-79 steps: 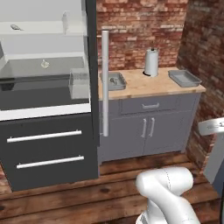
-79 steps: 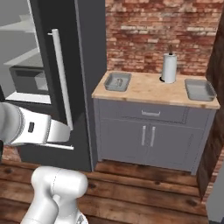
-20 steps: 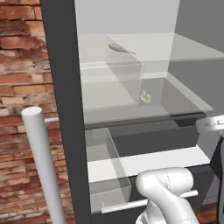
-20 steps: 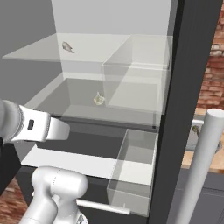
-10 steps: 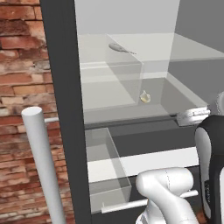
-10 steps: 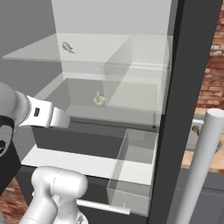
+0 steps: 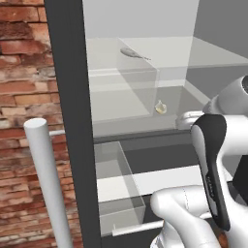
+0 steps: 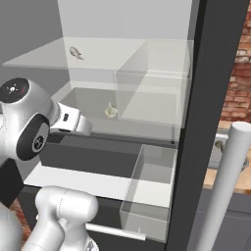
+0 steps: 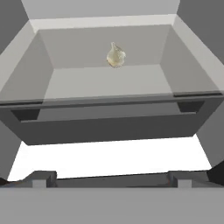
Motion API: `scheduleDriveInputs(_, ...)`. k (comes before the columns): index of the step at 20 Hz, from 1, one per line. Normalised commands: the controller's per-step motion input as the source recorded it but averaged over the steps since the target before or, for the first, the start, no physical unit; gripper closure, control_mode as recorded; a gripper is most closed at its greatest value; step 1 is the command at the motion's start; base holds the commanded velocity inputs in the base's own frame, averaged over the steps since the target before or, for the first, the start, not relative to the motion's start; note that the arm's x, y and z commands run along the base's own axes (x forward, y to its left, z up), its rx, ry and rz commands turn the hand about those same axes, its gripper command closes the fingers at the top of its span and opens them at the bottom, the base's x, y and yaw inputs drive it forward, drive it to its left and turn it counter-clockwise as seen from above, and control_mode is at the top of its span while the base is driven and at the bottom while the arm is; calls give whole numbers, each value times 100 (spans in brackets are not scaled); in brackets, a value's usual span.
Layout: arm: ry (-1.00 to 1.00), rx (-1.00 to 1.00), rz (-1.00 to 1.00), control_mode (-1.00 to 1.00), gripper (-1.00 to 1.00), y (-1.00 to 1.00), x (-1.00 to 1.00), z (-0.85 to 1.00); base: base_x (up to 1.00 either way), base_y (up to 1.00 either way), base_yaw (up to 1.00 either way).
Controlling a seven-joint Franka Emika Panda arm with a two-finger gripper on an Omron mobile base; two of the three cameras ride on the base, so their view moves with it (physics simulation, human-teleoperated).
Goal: Place one garlic and one fish in each tupperware on the nearby counter, to pack two identical lunches.
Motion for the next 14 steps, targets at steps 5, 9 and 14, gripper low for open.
scheduleDriveInputs(5, -1, 0, 0, -100, -100, 0, 63, -21, 0, 0, 0)
scheduleDriveInputs(9, -10, 0, -1, -100, -100, 0, 46, -11, 0, 0, 0)
scheduleDriveInputs(14, -7, 0, 0, -100, -100, 0, 49, -1, 0, 0, 0)
